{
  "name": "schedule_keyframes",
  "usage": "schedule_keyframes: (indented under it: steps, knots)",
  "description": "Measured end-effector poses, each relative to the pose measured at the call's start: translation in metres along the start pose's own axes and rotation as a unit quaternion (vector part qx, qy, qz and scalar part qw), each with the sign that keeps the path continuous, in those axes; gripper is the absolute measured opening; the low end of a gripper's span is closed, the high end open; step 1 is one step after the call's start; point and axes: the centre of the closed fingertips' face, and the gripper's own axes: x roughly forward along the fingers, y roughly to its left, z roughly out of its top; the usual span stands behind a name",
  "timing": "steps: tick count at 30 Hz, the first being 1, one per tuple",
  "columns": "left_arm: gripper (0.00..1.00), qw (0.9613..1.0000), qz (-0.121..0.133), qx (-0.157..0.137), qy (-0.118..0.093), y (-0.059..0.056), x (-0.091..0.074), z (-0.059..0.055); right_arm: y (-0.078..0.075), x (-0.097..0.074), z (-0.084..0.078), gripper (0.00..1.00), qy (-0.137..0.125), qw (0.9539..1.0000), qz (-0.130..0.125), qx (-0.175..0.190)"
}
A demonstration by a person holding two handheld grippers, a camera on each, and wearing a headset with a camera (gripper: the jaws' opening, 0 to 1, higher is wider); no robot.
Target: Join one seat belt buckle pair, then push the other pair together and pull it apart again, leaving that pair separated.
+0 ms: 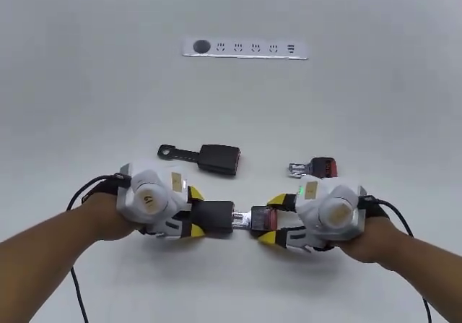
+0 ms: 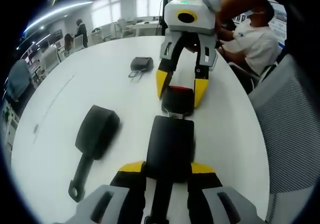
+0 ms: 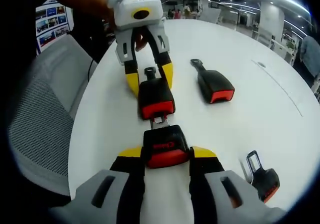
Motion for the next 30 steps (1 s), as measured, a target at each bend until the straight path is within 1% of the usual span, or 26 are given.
schedule_keyframes:
  steps: [1, 2, 5, 8, 11, 15, 20, 23, 24, 25, 27, 30]
  knots:
    - [0.33, 1.0000, 0.000, 0.005, 0.001, 0.000, -0.001, -0.002, 0.000, 0.000, 0.002, 0.33, 0.003, 0.9999, 0.000, -0.014]
    - [0.33, 1.0000, 0.000, 0.000, 0.001, 0.001, -0.002, -0.002, -0.002, -0.003, 0.000, 0.33, -0.001, 1.0000, 0.002, -0.004]
    - [0.33, 1.0000, -0.005, 0.002, 0.002, 0.001, -0.001, -0.002, -0.002, -0.004, 0.000, 0.33, -0.007, 1.0000, 0.003, -0.005]
    - [0.33, 0.9999, -0.006, 0.007, 0.011, -0.001, 0.000, 0.000, -0.002, -0.005, 0.002, 0.33, -0.011, 0.9999, 0.006, -0.001]
    - [0.32, 0.9998, -0.003, 0.008, 0.020, 0.001, 0.000, -0.002, -0.002, -0.004, 0.002, 0.33, -0.011, 0.9999, 0.009, -0.002]
    - [0.32, 0.9997, -0.003, 0.009, 0.022, 0.001, -0.001, -0.002, -0.001, -0.001, 0.006, 0.33, -0.021, 0.9997, 0.008, 0.010]
    - [0.32, 0.9994, -0.008, 0.014, 0.030, 0.001, 0.000, -0.004, 0.002, 0.005, 0.012, 0.32, -0.019, 0.9998, 0.004, 0.005]
    - [0.32, 0.9991, -0.010, 0.020, 0.037, 0.002, 0.000, -0.003, 0.002, 0.007, 0.013, 0.32, -0.021, 0.9996, 0.007, 0.015]
    - [0.33, 0.9986, -0.016, 0.026, 0.044, 0.000, -0.001, -0.005, 0.000, 0.004, 0.005, 0.32, -0.001, 0.9994, 0.000, 0.033]
    - [0.33, 0.9988, -0.013, 0.021, 0.043, 0.002, 0.000, -0.005, 0.000, 0.006, 0.009, 0.32, -0.011, 0.9997, 0.006, 0.019]
    - [0.32, 0.9989, -0.014, 0.021, 0.040, 0.002, 0.000, -0.005, -0.001, 0.007, 0.009, 0.32, -0.012, 0.9997, 0.006, 0.022]
    - [0.33, 0.9989, -0.015, 0.022, 0.040, 0.003, 0.000, -0.005, -0.001, 0.009, 0.008, 0.32, -0.009, 0.9997, -0.001, 0.021]
